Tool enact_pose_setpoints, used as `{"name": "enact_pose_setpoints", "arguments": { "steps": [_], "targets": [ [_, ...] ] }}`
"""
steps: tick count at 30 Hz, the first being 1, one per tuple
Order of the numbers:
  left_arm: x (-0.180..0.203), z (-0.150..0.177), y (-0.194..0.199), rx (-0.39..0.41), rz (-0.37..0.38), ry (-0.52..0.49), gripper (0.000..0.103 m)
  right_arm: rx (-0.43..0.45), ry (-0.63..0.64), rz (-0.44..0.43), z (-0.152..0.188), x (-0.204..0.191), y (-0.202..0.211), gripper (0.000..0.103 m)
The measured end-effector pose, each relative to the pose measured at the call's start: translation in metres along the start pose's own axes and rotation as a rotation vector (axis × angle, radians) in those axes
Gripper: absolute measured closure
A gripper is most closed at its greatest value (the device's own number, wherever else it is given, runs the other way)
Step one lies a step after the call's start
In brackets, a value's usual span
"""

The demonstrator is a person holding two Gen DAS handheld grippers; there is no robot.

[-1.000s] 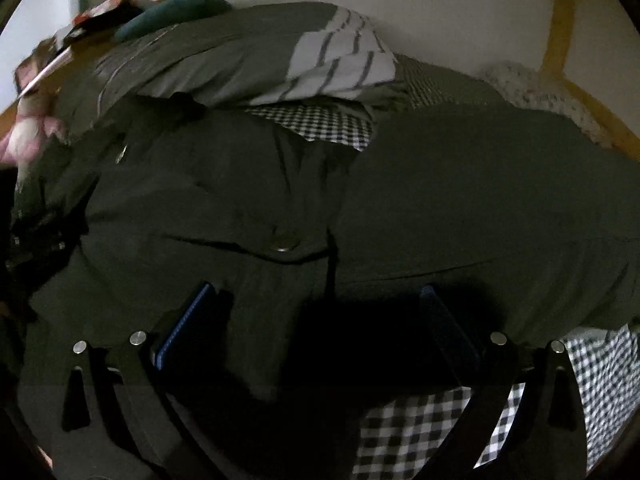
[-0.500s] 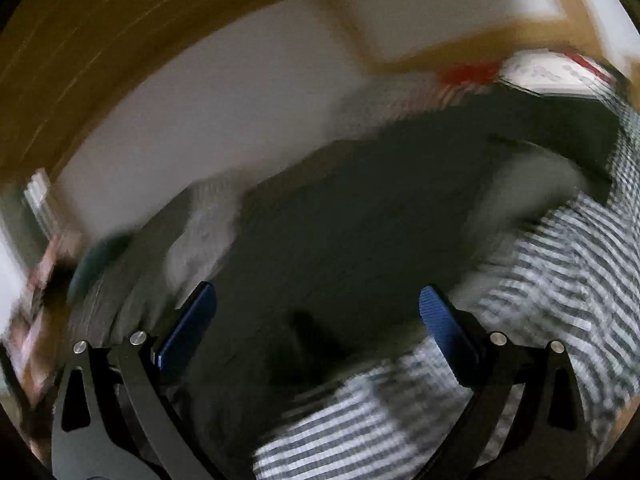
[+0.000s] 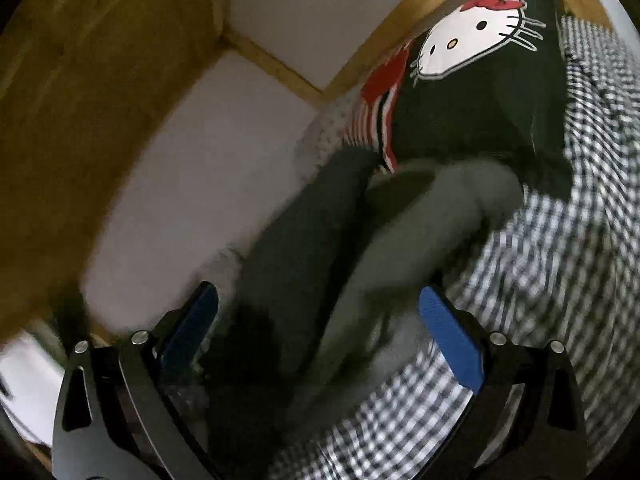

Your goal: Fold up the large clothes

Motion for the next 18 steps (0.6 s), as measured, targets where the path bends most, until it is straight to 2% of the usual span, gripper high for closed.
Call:
{"name": "enact_pose_setpoints", "arguments": {
  "steps": [1, 3, 4, 6, 8, 10, 11, 12, 15, 17, 18],
  "targets": [
    [0.018, 0.011, -0.009, -0.010, -0.053, -0.053, 0.006, -0.023, -0.019, -0.015, -0.015, 0.012, -0.003, 0.004],
    [0.024, 0.024, -0.019, 0.003, -0.103, -0.034, 0.006, -0.078, -0.057, -0.112, -0.026, 0.019, -0.017, 0.004],
    [0.018, 0.028, -0.022, 0.004, -0.080, 0.030, 0.006, -0.100, -0.041, -0.128, -0.029, 0.018, -0.028, 0.004],
    [0.006, 0.033, -0.022, -0.009, -0.011, 0.136, 0.006, -0.142, 0.031, -0.103, -0.030, 0.011, -0.052, 0.004],
    [0.003, 0.036, -0.021, -0.015, 0.022, 0.159, 0.006, -0.190, 0.057, -0.107, -0.028, 0.003, -0.086, 0.005],
    [0.005, 0.039, -0.018, -0.016, 0.023, 0.144, 0.006, -0.195, 0.082, -0.157, -0.038, -0.008, -0.109, 0.038],
    [0.005, 0.039, -0.016, -0.012, 0.021, 0.140, 0.006, -0.193, 0.139, -0.147, -0.043, -0.017, -0.116, 0.066],
    [0.005, 0.038, -0.012, -0.005, 0.020, 0.142, 0.006, -0.186, 0.184, -0.133, -0.043, -0.026, -0.119, 0.085],
    [-0.013, 0.032, 0.015, 0.044, -0.012, 0.188, 0.006, -0.159, 0.256, -0.232, -0.047, -0.048, -0.121, 0.090],
    [-0.048, 0.016, 0.042, 0.091, -0.017, 0.248, 0.006, -0.054, 0.472, -0.308, -0.048, -0.088, -0.097, 0.091],
    [-0.061, 0.011, 0.049, 0.096, -0.009, 0.275, 0.006, -0.014, 0.592, -0.309, -0.040, -0.110, -0.092, 0.091]
  ]
}}
Point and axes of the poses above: each gripper's, at about its wrist camera, not at the fingertips, and y roughly against the way its jaws point, x to its right, z to its underside, the point moved 7 cm from there along -y, roughly the way its jaws point, and after that the axes turned 5 degrees about y, right-handed, at the moved point
